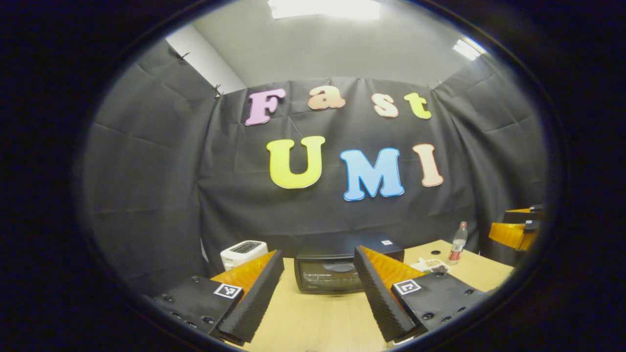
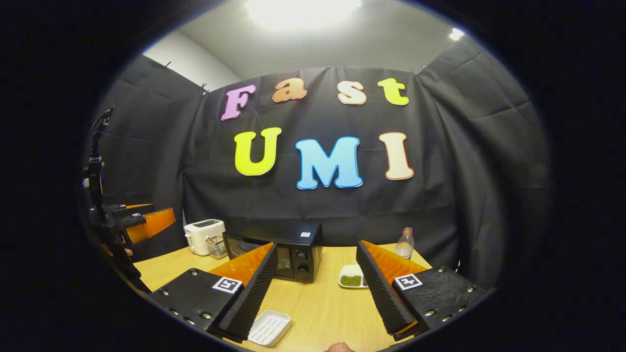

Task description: Open the electric oven with the left hand, put the food in, and close the electric oven.

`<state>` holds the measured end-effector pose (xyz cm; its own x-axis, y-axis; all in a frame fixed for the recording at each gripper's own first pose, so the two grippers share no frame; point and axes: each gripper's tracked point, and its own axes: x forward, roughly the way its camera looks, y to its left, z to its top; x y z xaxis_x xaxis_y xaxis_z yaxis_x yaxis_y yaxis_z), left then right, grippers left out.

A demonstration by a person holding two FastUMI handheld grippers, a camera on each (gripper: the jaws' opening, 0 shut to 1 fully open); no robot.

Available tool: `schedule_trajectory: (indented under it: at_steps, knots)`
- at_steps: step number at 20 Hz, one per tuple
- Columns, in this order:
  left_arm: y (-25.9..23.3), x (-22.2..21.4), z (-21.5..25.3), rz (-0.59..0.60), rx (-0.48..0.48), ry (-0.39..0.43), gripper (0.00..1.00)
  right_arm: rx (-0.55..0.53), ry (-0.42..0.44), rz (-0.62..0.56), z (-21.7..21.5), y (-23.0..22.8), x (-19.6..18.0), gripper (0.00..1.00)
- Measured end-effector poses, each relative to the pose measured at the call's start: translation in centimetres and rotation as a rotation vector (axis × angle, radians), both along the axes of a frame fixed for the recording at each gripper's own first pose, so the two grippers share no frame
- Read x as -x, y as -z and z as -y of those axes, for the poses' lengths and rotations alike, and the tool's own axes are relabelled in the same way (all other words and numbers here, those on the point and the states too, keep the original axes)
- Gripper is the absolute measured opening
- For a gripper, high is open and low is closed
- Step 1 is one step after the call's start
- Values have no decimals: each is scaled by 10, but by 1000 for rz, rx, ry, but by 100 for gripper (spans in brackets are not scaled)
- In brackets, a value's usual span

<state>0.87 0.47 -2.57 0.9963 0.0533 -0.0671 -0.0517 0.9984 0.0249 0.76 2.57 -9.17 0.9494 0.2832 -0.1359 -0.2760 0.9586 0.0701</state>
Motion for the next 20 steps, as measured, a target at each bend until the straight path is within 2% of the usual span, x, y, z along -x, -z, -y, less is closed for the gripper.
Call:
schedule_trajectory:
  at_steps: [5,9,10,13,14,17,18,20]
  knots:
    - [-25,29,9,27,-14,31,100,-23,26,40,19,-16,8,97]
    - [-34,40,3,40,-5,33,100,-14,62,53,19,-22,12,98]
    - [-32,42,2,39,1,36,97,-17,68,55,18,-24,14,98]
    - [-24,49,-5,20,4,36,97,-15,87,71,15,-27,18,98]
    - [-23,51,-8,19,0,32,100,-16,91,72,14,-27,21,97]
    - [-16,56,-16,6,8,25,100,-20,83,91,-1,-37,27,98]
    - [-14,58,-17,0,15,22,97,-18,84,97,-3,-38,29,98]
    - [-11,60,-24,-9,18,15,100,-20,78,100,-11,-41,32,98]
